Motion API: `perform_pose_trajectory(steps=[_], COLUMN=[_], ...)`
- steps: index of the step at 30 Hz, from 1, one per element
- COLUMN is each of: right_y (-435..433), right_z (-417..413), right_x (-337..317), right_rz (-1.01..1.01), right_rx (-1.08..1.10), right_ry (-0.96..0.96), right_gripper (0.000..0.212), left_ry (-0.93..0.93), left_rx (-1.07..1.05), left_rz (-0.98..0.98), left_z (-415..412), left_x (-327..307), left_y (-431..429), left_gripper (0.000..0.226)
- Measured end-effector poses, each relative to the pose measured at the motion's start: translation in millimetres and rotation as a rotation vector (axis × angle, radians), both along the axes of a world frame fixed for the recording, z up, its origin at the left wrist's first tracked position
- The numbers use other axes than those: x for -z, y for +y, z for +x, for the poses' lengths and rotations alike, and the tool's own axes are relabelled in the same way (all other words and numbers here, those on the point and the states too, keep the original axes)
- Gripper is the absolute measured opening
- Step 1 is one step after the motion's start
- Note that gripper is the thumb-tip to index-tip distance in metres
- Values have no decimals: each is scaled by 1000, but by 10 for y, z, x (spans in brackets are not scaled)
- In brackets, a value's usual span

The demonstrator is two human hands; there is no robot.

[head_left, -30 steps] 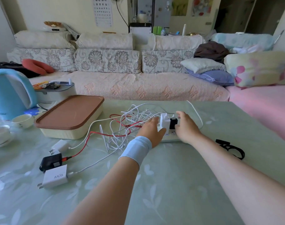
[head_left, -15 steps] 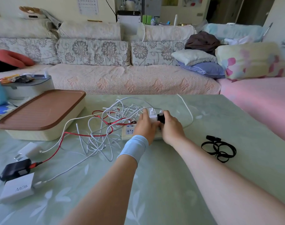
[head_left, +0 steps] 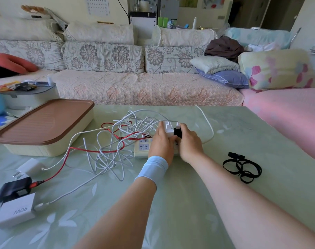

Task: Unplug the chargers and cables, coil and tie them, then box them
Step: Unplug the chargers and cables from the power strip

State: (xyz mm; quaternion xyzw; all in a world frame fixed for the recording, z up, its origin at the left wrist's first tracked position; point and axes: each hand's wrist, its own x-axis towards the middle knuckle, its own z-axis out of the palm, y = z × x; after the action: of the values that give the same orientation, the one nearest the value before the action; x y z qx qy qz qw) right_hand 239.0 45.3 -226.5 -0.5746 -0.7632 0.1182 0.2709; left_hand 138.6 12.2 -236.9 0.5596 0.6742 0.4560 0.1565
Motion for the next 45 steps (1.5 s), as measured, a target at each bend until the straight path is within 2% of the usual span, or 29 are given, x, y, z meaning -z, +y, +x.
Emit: perform_pose_trajectory(steps=[8,12,15,19,22,25,28,32,34,38,40,43,45], right_y=[2,51,65,78,86,88,84,76,60,40,38,49,48], right_z=[-19,-9,-19,-44,-57,-46,-30,-24,-26,-33,-40,-24,-28], right_x=[28,90,117,140,150,147,139,128,114,131,127,87,66], right_rz=[33,61,66,89,97,94,88,101,98,153,118,27,-42], right_rx=[17,-12,-6,14,27,14,5,-4,-2,21,8,-8,-36], right_ry=[-31,-99,-79,-54,-65,-63,-30,-64,-76,-144,-88,53,128], right_gripper=[38,37,35,29,28,34,32,34,36,37,36,29,29], left_ry=[-1,-143,-289,-511,-575,-479,-387,-398,-381,-197,-176,-222,-229], left_rx=[-1,12,42,-68,-102,-129,-101,-84,-82,-76,-31,36,83], left_rz=[3,-42,-71,-17,44,76,-1,-120,-94,-4,-83,-173,-211], left_z=[29,-13,29,120,179,247,220,94,96,128,85,-31,-114], left_x=[-36,-168,-198,-263,-272,-245,-326,-368,-440,-606,-561,-572,-679], left_y=[-24,103,112,89,90,121,163,148,132,129,93,-1,-77], left_gripper=[64,56,42,33,35,32,22,25,27,24,20,38,34])
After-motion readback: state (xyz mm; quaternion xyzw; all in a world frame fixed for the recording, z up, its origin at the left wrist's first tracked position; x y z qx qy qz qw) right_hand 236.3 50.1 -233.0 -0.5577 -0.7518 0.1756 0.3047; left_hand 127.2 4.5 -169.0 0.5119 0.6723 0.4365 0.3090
